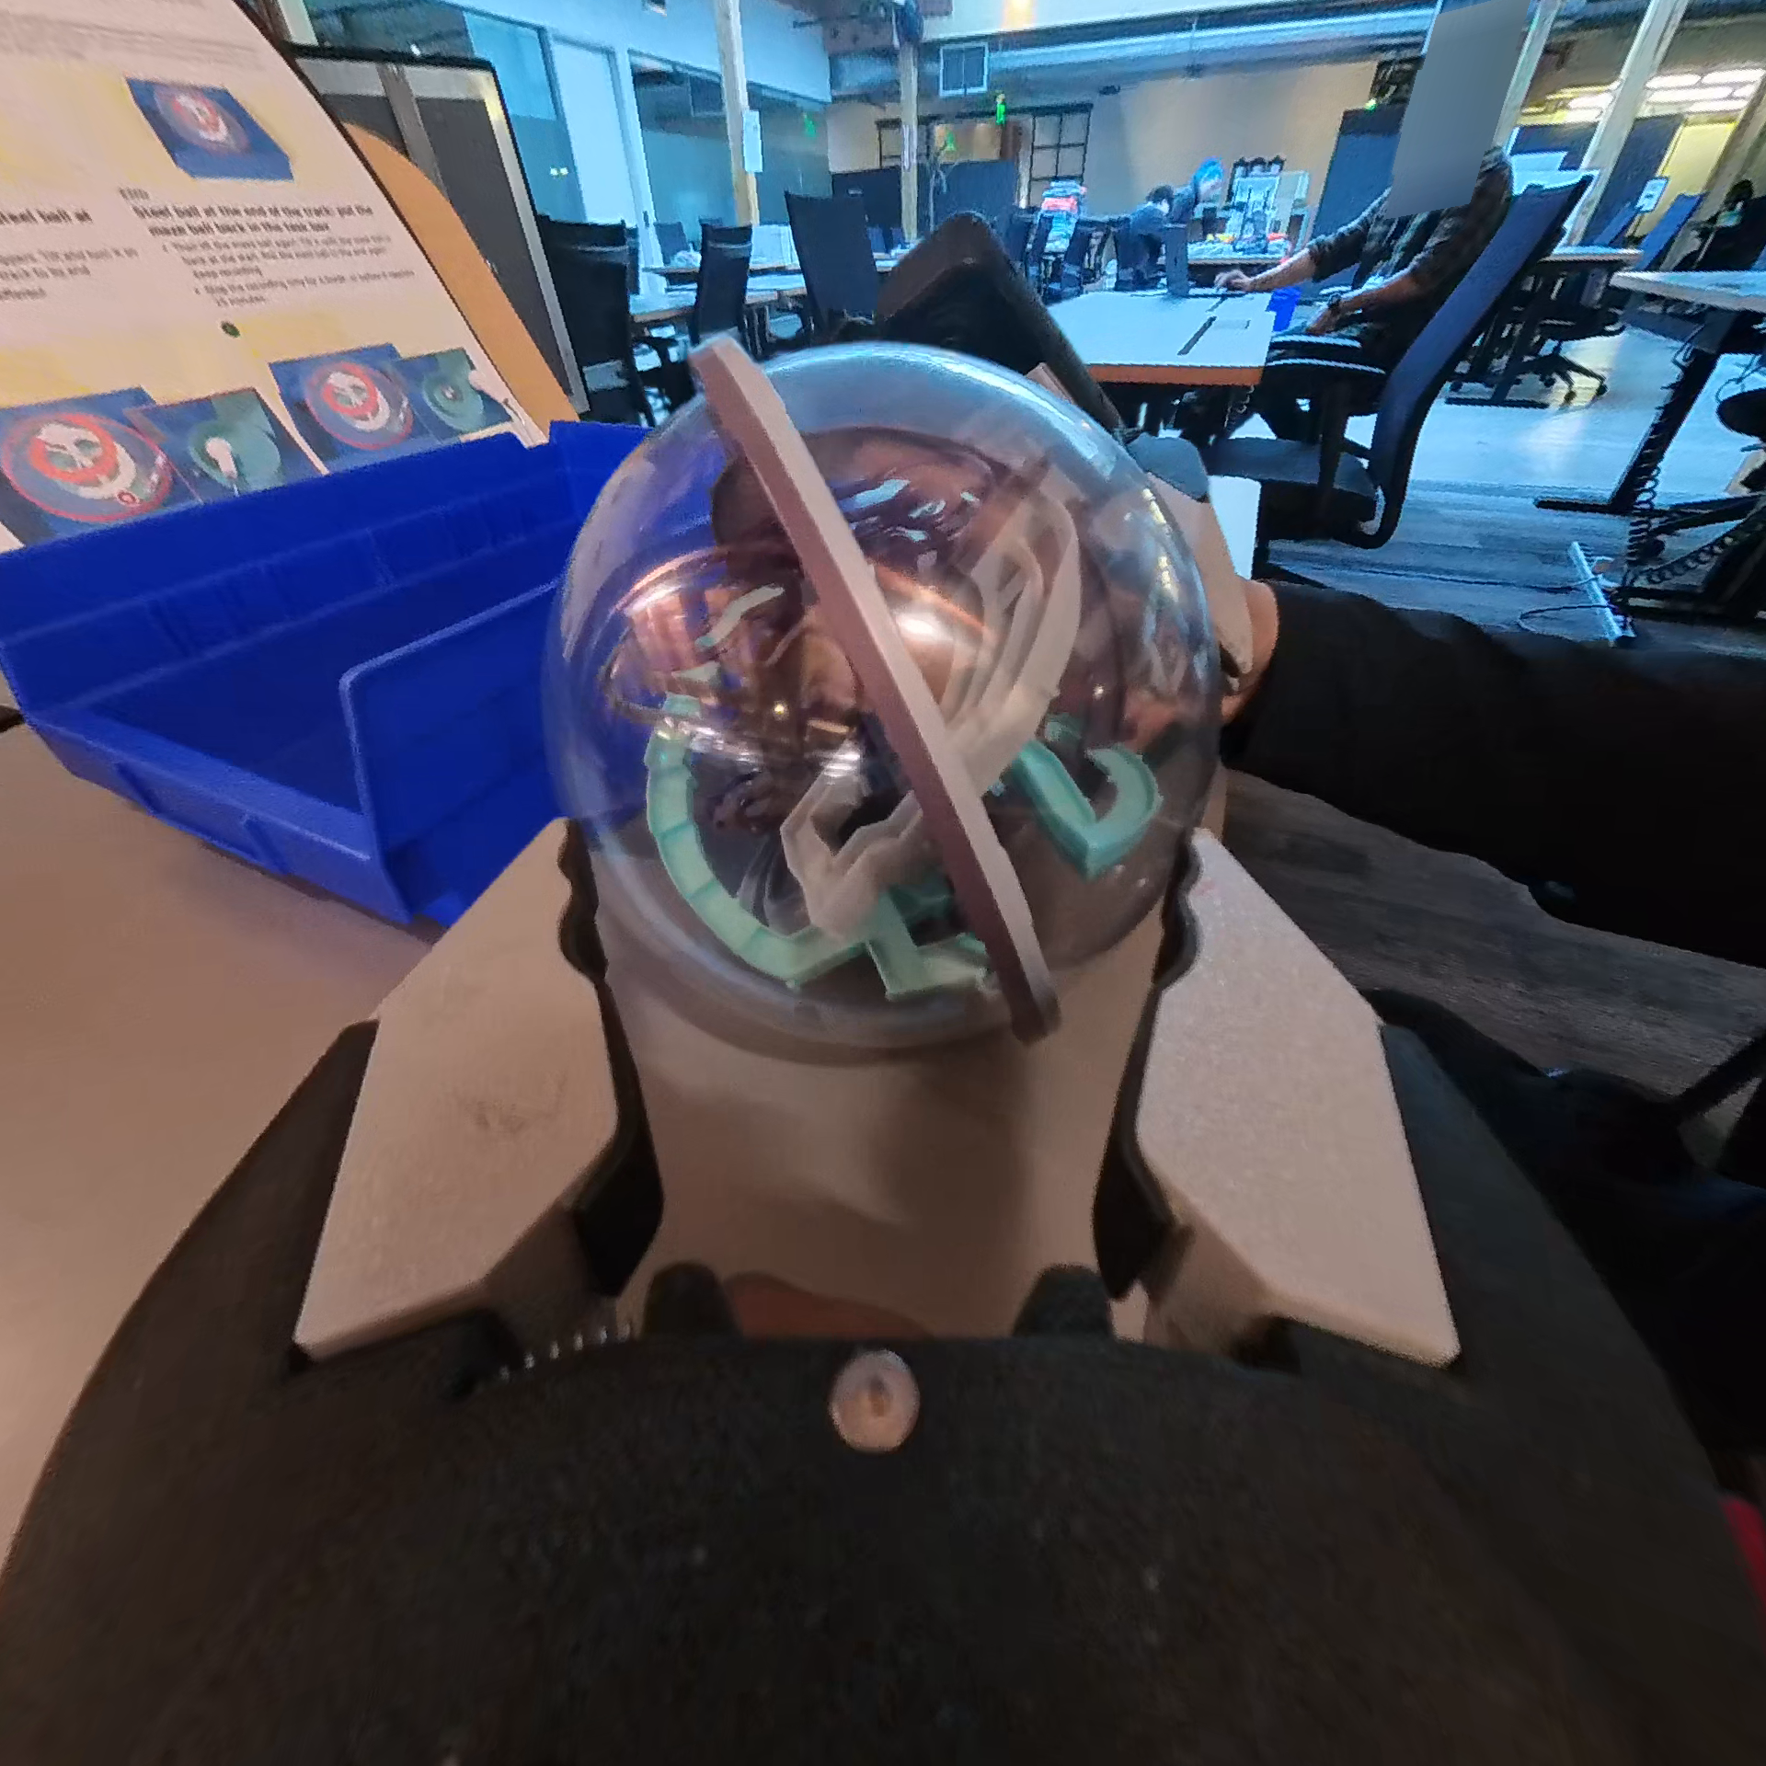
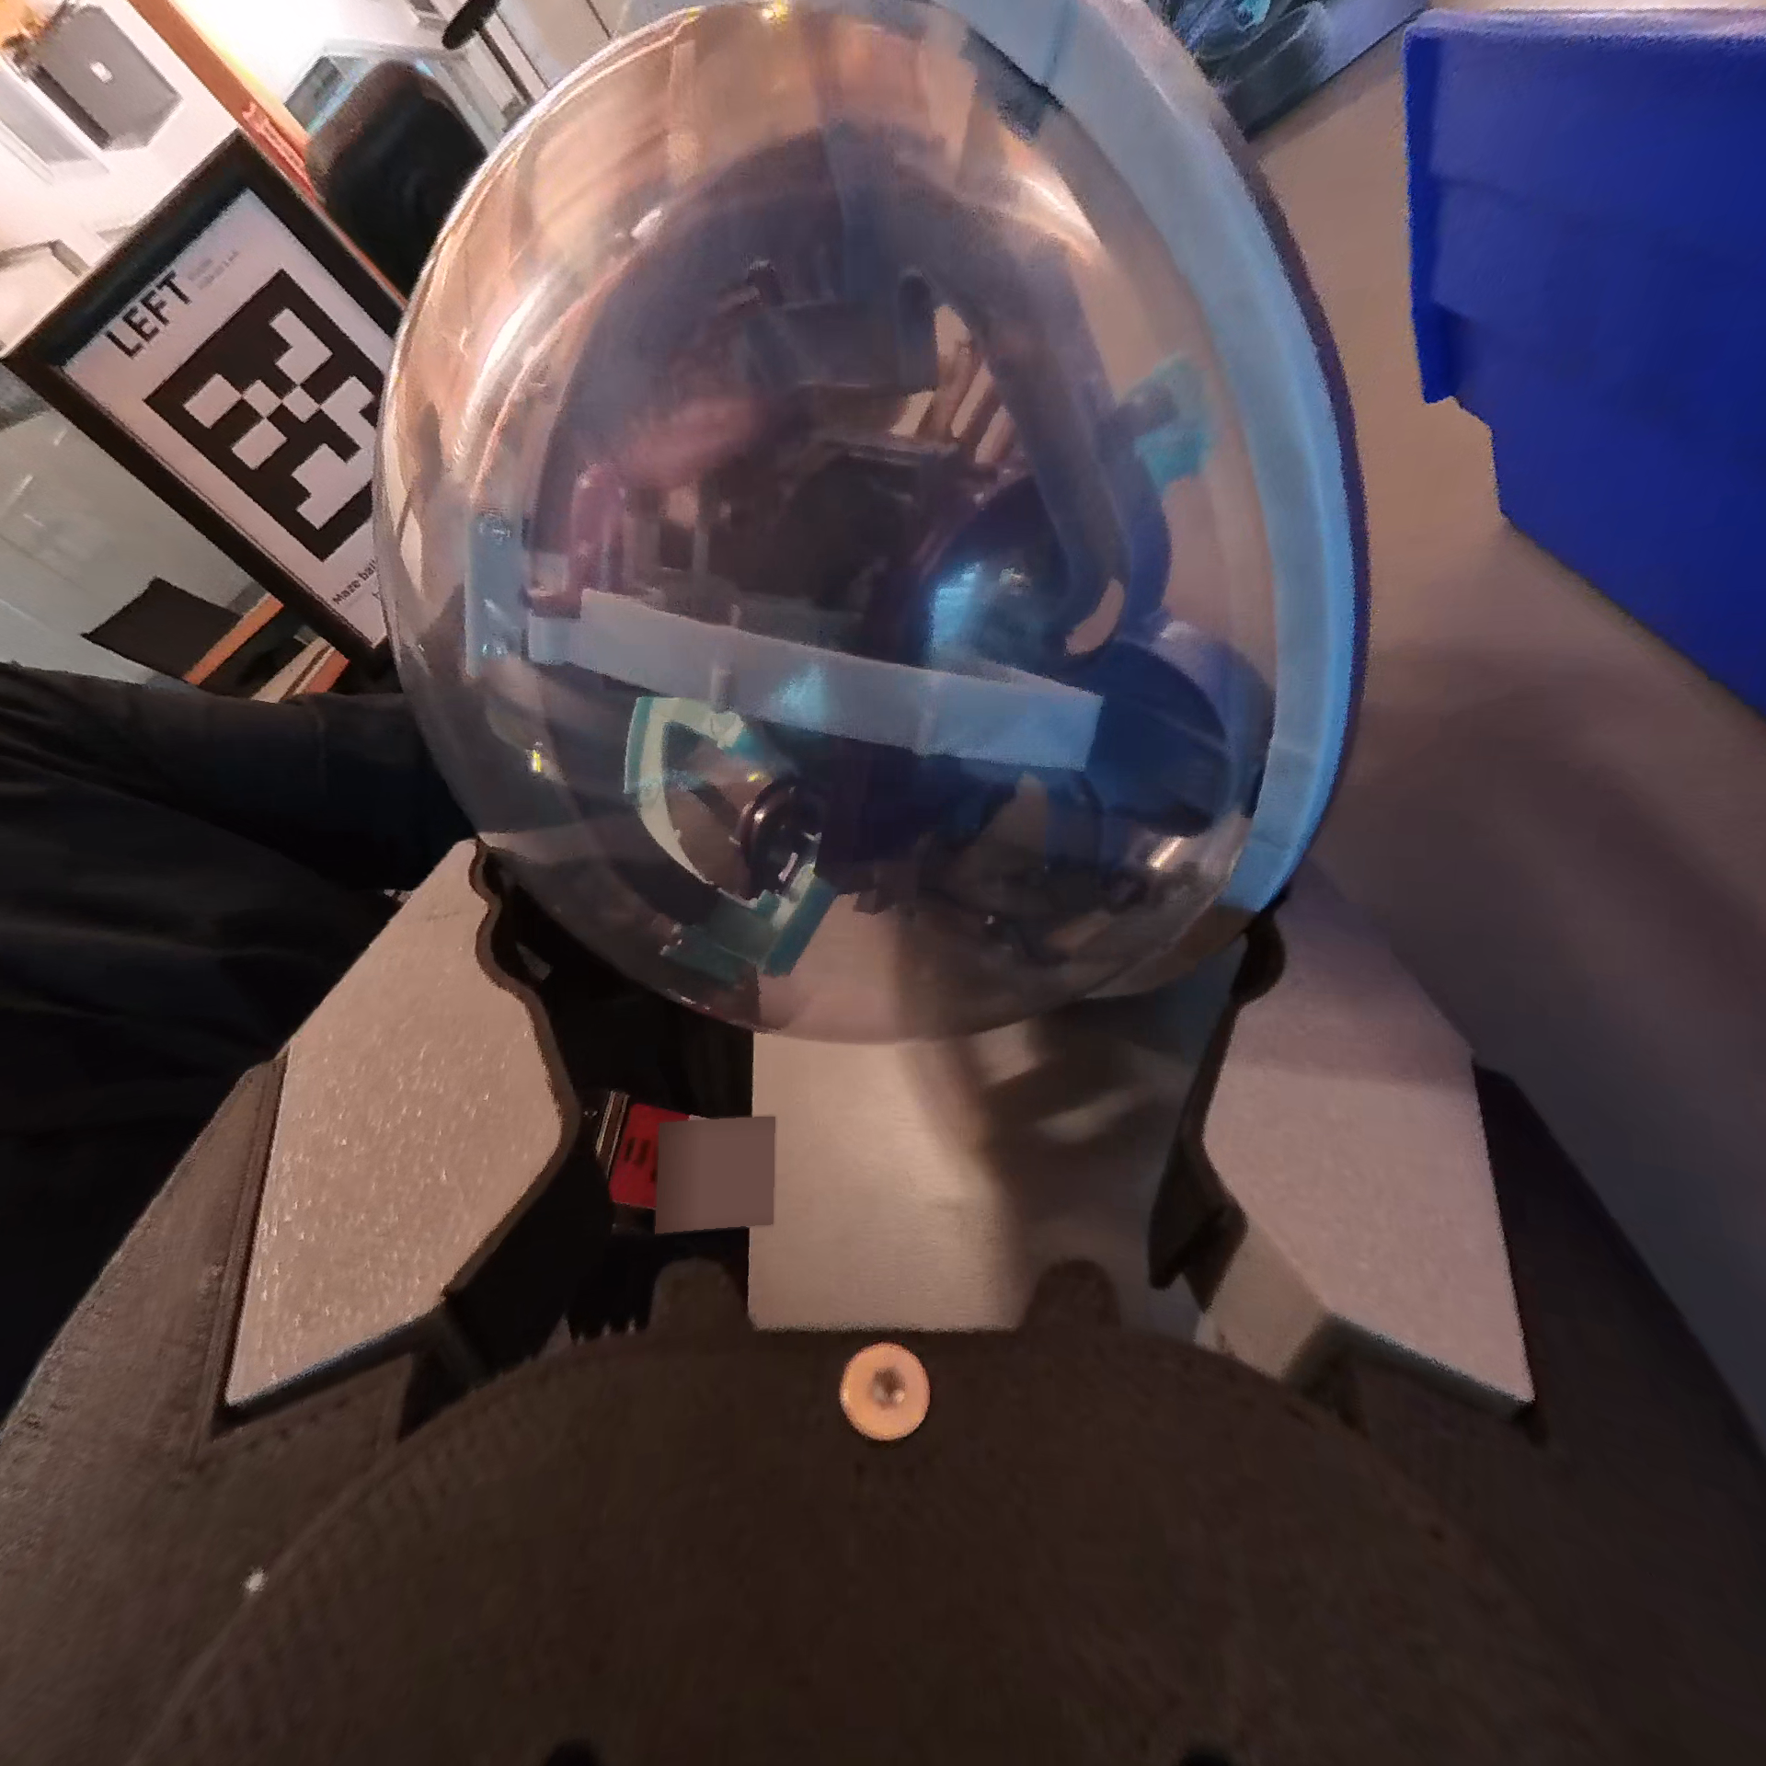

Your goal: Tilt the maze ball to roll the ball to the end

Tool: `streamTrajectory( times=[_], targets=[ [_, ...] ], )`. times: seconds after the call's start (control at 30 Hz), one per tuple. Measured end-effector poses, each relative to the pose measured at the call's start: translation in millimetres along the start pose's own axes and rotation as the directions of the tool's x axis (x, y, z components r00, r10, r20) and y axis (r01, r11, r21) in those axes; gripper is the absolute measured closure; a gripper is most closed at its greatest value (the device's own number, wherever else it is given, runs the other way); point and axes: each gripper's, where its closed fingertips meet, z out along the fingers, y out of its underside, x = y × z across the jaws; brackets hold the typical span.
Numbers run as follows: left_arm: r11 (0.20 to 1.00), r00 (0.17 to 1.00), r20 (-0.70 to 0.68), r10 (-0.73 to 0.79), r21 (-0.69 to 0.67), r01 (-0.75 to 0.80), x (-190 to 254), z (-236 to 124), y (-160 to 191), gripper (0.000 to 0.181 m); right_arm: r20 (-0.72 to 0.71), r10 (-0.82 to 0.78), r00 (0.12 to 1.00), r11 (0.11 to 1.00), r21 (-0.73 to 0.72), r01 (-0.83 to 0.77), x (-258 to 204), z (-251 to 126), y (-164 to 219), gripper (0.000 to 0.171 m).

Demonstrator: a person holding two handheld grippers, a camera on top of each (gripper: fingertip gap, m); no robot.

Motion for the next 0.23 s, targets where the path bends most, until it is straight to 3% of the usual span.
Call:
streamTrajectory(
  times=[0.23],
  targets=[
    [0.998,0.999,0.010,0.034,-0.047,-0.033,1.2,2.3,6.0,0.065,0.003,0.010,1.000,0.999,0.038,-0.010,0.9,-3.8,-4.9,0.025]
  ],
)
